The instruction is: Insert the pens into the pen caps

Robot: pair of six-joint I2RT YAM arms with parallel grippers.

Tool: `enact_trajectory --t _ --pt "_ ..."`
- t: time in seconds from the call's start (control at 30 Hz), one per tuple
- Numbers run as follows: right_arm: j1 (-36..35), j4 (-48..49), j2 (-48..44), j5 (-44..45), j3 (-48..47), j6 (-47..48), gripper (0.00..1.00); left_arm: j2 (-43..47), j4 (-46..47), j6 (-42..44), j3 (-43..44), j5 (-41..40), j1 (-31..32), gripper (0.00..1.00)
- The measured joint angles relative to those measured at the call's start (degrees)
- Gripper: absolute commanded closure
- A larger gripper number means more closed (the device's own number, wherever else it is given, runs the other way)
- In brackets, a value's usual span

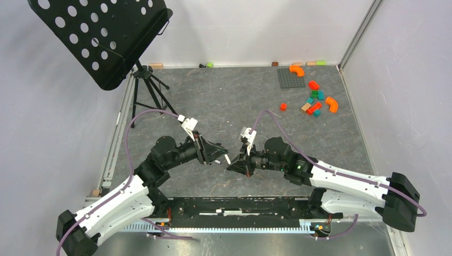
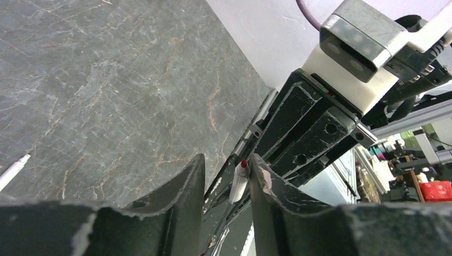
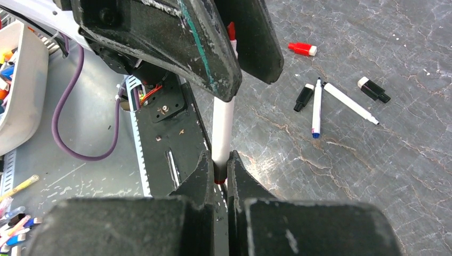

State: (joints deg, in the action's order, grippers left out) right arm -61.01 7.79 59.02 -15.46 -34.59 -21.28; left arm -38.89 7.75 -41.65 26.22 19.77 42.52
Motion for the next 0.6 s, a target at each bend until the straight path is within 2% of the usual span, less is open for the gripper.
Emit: enact_trajectory --t 0.07,0.13,0.17,0.2,0.23,0.3,0.33,0.37,0.47,0.6 --pt "0.0 -0.3 0.0 0.0 0.0 0.1 1.00 -0.5 0.8 0.0 0.0 0.7 0.0 0.72" --pt "0.0 -0.6 0.0 0.1 0.0 0.2 1.00 -1.1 1.8 0.0 0.0 1.6 0.1 0.92" --pt "0.0 -0.9 0.0 0.1 0.0 0.2 1.00 -1.3 2.2 0.0 0.0 1.8 0.1 0.97" --pt "0.0 -1.2 0.0 0.2 0.0 0.2 1.00 -1.7 2.7 0.0 0.0 2.4 0.1 0.98" --pt "0.0 -1.4 0.0 0.3 0.0 0.2 0.94 -1.9 3.0 0.0 0.0 2.8 0.2 0.98" --pt "0.1 -1.5 0.0 0.4 -0.1 0.1 0.45 -2.2 4.0 -0.1 -0.4 3.0 0.3 0.98" --pt "0.1 -1.5 0.0 0.4 -0.1 -0.2 0.33 -2.2 4.6 -0.2 -0.7 2.9 0.3 0.98" --pt "0.1 -1.4 0.0 0.1 -0.1 -0.1 0.27 -2.0 5.0 -0.3 -1.0 2.8 0.3 0.98" --pt "0.0 -1.0 -0.2 -0.1 -0.2 0.2 0.24 -1.1 5.3 -0.9 -1.9 2.6 0.3 0.98" --pt "0.0 -0.8 -2.4 1.2 -0.2 0.0 0.28 0.4 5.7 -1.4 -2.3 2.1 0.3 0.98"
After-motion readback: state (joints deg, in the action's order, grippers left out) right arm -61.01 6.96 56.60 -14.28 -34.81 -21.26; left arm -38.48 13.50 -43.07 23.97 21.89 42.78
